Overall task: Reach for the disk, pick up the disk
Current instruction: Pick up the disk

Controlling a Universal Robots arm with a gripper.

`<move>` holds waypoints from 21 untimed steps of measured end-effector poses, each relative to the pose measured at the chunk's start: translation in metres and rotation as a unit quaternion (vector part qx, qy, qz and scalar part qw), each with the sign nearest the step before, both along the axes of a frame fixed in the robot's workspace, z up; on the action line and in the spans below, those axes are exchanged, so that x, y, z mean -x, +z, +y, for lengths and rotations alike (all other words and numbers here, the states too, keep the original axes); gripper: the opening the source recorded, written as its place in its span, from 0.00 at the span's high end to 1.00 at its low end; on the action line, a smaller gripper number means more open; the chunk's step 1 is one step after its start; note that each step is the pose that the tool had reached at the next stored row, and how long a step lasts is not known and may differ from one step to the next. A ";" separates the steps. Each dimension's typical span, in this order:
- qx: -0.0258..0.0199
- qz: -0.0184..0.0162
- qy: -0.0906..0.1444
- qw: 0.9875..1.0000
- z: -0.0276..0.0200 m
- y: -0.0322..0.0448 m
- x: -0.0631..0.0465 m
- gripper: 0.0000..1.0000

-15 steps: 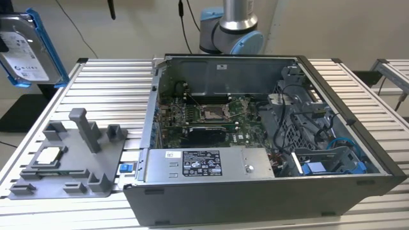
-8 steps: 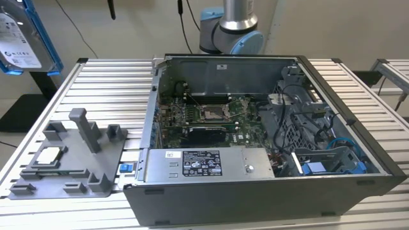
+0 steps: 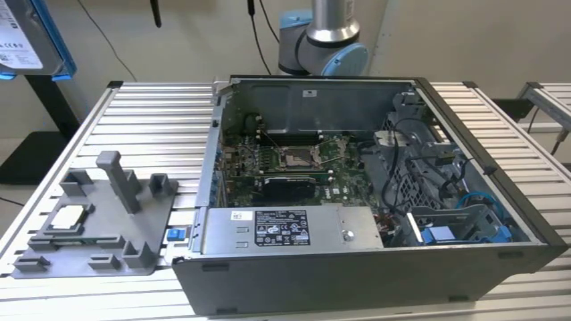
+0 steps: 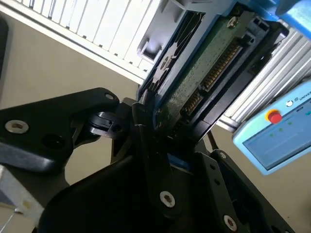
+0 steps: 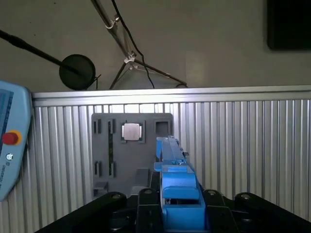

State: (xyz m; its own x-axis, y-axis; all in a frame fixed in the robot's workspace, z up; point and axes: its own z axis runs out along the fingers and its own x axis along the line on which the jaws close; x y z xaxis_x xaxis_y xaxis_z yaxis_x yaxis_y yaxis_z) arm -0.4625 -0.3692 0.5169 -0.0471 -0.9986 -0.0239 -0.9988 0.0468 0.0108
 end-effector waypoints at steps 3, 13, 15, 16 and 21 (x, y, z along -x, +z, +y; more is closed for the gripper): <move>-0.001 0.000 0.000 1.000 0.0000 0.0001 0.000 1.00; -0.002 0.000 0.000 1.000 0.0000 0.0001 -0.010 1.00; -0.003 0.000 0.000 1.000 0.0000 0.0000 -0.018 1.00; -0.003 0.001 0.000 1.000 0.0000 0.0000 -0.022 1.00; -0.003 0.001 0.000 1.000 0.0000 0.0001 -0.039 1.00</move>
